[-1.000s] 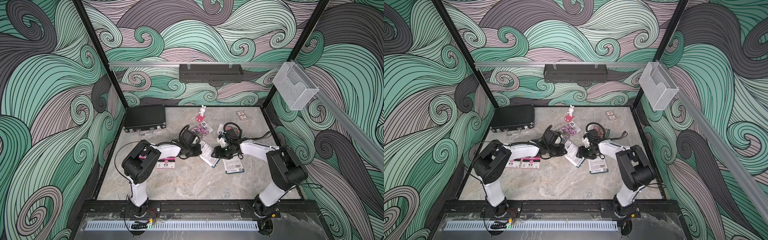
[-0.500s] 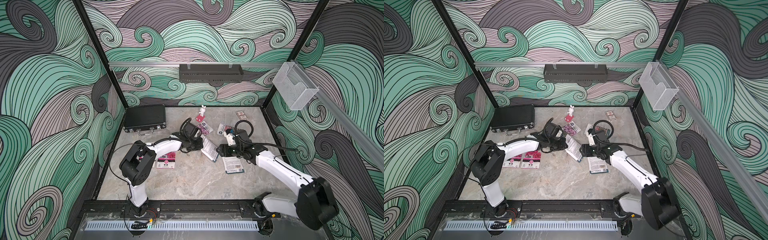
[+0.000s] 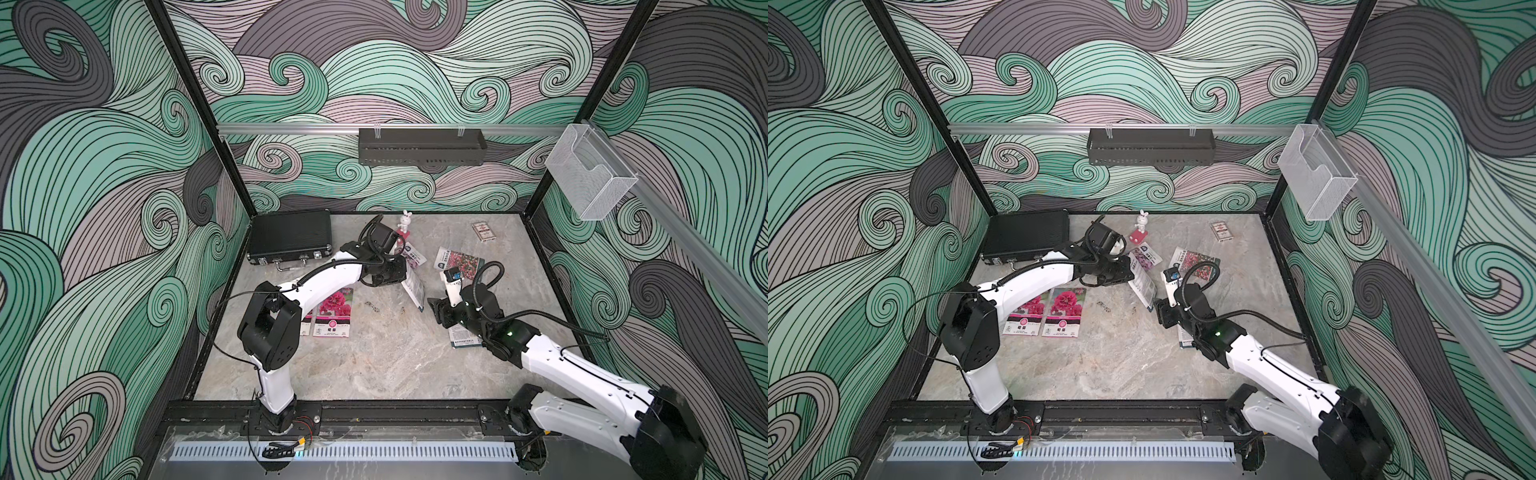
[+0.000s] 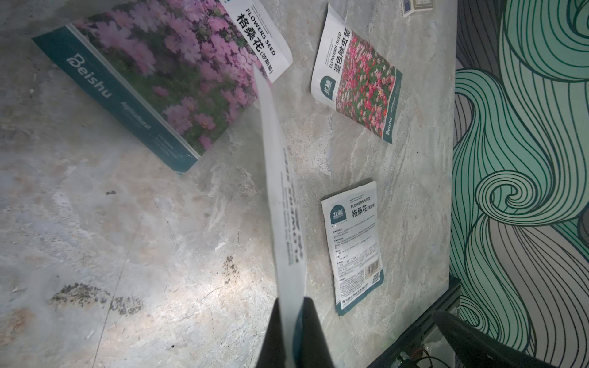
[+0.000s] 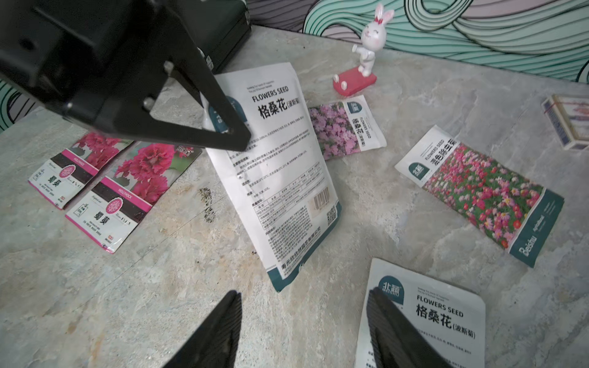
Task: Arrange the seed packets in a row
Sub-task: Pick up the seed packet from the center of the board.
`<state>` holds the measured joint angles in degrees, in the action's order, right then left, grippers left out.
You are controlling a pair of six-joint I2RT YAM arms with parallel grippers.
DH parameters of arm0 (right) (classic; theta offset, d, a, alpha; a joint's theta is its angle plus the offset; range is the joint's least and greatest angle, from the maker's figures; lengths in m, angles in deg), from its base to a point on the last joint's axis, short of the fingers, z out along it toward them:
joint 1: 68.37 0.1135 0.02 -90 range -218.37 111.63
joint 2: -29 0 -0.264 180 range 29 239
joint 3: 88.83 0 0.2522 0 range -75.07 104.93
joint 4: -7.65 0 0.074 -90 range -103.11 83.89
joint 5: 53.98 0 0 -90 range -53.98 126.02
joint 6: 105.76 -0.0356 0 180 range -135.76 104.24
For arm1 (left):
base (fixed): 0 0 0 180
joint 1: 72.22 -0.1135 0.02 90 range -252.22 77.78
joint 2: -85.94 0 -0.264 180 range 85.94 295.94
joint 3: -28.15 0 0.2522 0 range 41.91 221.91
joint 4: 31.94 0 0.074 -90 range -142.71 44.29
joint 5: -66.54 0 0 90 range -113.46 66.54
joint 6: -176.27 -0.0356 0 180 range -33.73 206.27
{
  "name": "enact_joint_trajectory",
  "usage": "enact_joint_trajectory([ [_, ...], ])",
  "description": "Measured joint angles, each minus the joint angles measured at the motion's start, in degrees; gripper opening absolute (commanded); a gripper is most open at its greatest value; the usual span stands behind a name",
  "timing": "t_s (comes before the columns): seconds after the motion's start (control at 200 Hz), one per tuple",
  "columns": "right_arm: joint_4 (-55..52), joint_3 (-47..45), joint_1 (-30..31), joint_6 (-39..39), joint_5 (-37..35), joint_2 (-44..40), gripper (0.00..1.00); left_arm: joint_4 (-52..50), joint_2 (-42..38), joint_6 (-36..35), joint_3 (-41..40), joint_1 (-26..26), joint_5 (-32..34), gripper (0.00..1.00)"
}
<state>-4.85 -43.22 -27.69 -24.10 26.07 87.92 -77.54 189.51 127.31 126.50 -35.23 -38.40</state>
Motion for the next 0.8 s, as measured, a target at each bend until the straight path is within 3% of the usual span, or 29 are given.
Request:
enact_joint_trajectory([
  [0.375,21.6,-7.1,5.6,6.3,-5.6,3.8,0.63,-2.1,-0.6,2.2,0.0,-0.6,-2.7,0.05],
  [0.801,30.7,-7.9,10.9,9.5,-7.8,14.2,0.62,-4.0,-0.7,3.0,1.3,-0.9,-3.6,0.05],
])
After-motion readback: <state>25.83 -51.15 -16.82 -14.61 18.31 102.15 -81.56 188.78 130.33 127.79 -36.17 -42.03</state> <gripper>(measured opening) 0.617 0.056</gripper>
